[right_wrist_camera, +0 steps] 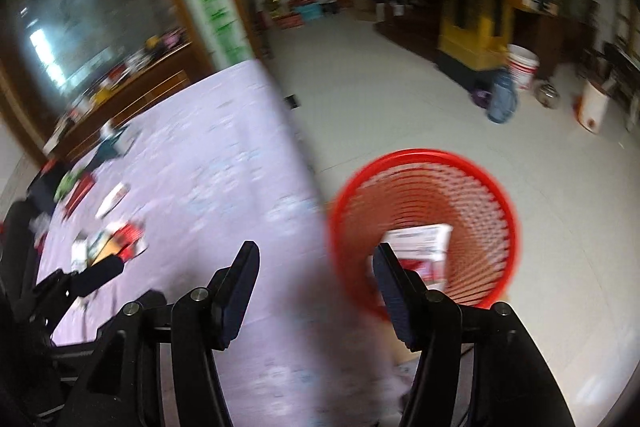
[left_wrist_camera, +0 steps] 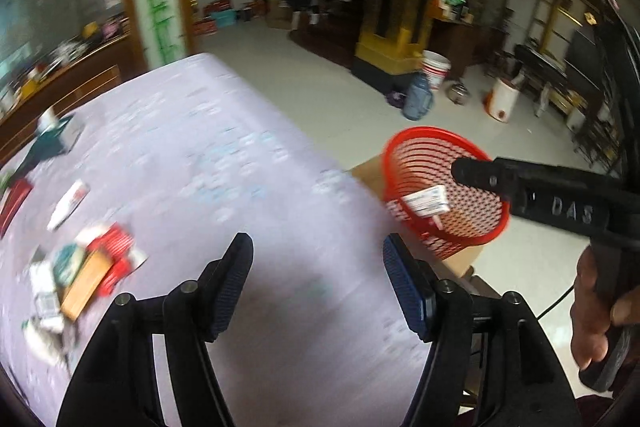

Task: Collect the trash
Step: 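Return both tools over the remaining trash on the table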

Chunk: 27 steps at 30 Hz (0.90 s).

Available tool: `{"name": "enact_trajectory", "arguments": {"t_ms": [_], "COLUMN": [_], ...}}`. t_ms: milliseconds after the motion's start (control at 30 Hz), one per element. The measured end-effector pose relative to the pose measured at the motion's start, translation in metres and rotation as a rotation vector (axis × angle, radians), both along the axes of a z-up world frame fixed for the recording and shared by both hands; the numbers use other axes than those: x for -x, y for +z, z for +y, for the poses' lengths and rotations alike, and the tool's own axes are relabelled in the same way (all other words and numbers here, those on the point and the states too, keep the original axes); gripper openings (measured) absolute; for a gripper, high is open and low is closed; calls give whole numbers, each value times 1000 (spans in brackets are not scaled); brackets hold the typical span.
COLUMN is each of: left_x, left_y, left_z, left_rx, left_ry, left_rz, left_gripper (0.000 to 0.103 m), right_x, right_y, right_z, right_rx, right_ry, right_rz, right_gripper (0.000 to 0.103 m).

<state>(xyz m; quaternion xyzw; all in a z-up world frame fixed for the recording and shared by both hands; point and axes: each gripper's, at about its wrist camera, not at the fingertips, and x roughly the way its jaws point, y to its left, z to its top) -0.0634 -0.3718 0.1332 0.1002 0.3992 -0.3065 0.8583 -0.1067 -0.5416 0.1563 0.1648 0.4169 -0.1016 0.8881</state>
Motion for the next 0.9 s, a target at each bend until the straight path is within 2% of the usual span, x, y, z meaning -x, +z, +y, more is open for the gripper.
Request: {"name": "enact_trajectory", "arguments": {"t_ms": [100, 267, 367, 667, 833, 900], "left_x": [-2, -3, -3, -1, -15, -27], "left_y": [-1, -5, -10, -27, -38, -46], "left_z": [38, 105, 147, 257, 315, 338], "left_rx": [2, 14, 22, 33, 118, 184], "left_ry": [75, 205, 287, 514, 654, 711], "left_rz": [8, 32, 57, 116, 206, 262], "left_gripper": [66, 66, 66, 66, 66, 66], "right_x": [-11, -22, -28, -40, -39, -39], "right_y": [-5, -13, -16, -15, -14, -14], "right_z": [39, 80, 107, 160, 178, 182], "right_rx": [-29, -87, -87, -76, -60, -57], "right_ry": [101, 202, 261, 358, 383, 389], "right_rz": [12, 36, 61, 96, 101, 107], "right_gripper": [61, 61, 61, 61, 61, 61]}}
